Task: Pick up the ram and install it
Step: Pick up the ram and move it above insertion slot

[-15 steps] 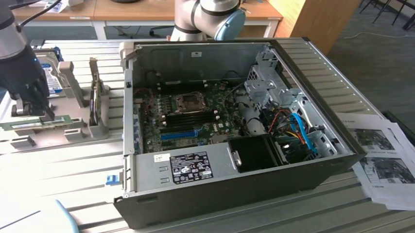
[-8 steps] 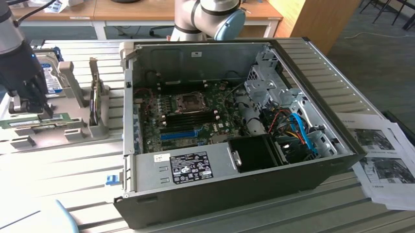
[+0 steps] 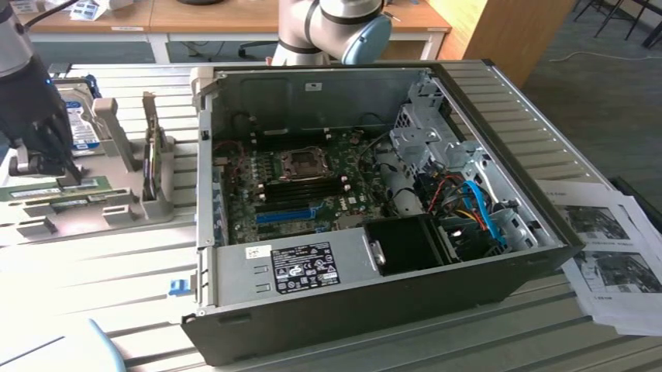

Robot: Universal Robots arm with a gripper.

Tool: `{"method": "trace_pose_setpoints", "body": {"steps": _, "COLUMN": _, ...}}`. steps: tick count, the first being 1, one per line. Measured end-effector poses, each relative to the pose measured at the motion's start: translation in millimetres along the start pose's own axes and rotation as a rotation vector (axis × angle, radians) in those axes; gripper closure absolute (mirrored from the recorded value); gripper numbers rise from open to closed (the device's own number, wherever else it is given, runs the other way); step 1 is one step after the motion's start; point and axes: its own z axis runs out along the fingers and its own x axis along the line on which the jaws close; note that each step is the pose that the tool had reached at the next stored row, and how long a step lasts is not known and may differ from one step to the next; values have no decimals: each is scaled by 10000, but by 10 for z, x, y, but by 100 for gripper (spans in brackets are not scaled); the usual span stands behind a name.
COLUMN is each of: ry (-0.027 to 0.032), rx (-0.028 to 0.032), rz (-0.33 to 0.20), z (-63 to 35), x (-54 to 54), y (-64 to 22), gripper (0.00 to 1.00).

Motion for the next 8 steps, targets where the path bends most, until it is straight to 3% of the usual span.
{"method": "trace_pose_setpoints", "body": {"steps": 8, "ry": 0, "rx": 0, "rz": 0, "z": -91, "x": -2, "y": 2, "gripper": 89}}
